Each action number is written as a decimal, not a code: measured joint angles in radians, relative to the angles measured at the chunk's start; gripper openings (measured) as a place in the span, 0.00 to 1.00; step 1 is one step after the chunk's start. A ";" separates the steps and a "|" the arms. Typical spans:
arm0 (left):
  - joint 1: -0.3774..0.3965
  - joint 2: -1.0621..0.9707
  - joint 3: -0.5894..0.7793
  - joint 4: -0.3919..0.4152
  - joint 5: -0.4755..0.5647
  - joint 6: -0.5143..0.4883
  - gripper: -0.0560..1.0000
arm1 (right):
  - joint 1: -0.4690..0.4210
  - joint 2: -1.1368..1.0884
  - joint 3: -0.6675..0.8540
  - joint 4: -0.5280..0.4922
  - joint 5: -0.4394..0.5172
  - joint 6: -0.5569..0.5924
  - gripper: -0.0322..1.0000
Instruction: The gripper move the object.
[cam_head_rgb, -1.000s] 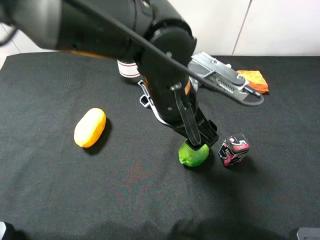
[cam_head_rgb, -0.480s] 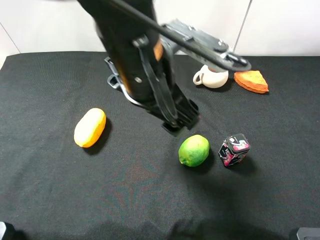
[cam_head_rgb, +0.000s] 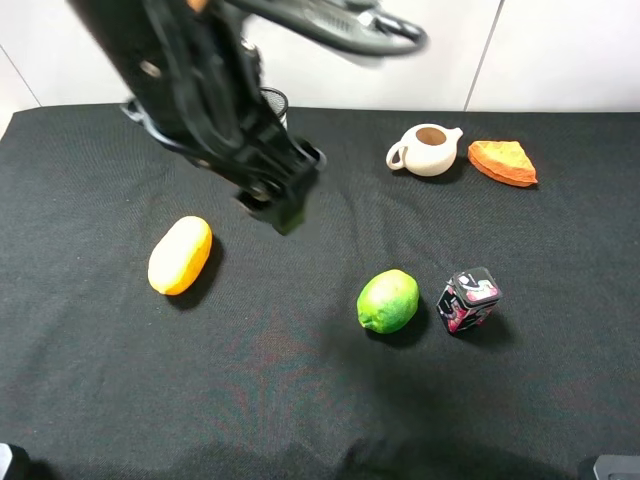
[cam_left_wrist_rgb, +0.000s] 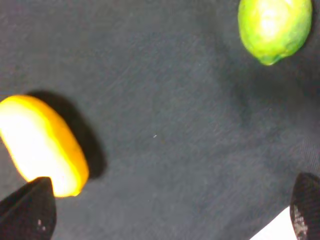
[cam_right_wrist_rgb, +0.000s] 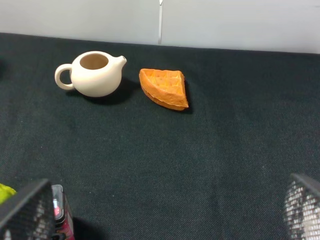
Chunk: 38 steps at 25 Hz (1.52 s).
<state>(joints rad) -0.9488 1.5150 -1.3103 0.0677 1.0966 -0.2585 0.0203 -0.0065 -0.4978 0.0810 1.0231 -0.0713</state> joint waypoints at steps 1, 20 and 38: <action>0.010 -0.013 0.000 0.000 0.017 0.009 0.99 | 0.000 0.000 0.000 0.000 0.000 0.000 0.70; 0.200 -0.214 0.036 -0.007 0.083 0.140 0.99 | 0.000 0.000 0.000 0.000 0.000 0.000 0.70; 0.296 -0.664 0.303 0.006 0.086 0.118 0.99 | 0.000 0.000 0.000 0.000 0.000 0.000 0.70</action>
<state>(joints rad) -0.6527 0.8511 -1.0077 0.0735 1.1831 -0.1409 0.0203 -0.0065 -0.4978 0.0810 1.0231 -0.0713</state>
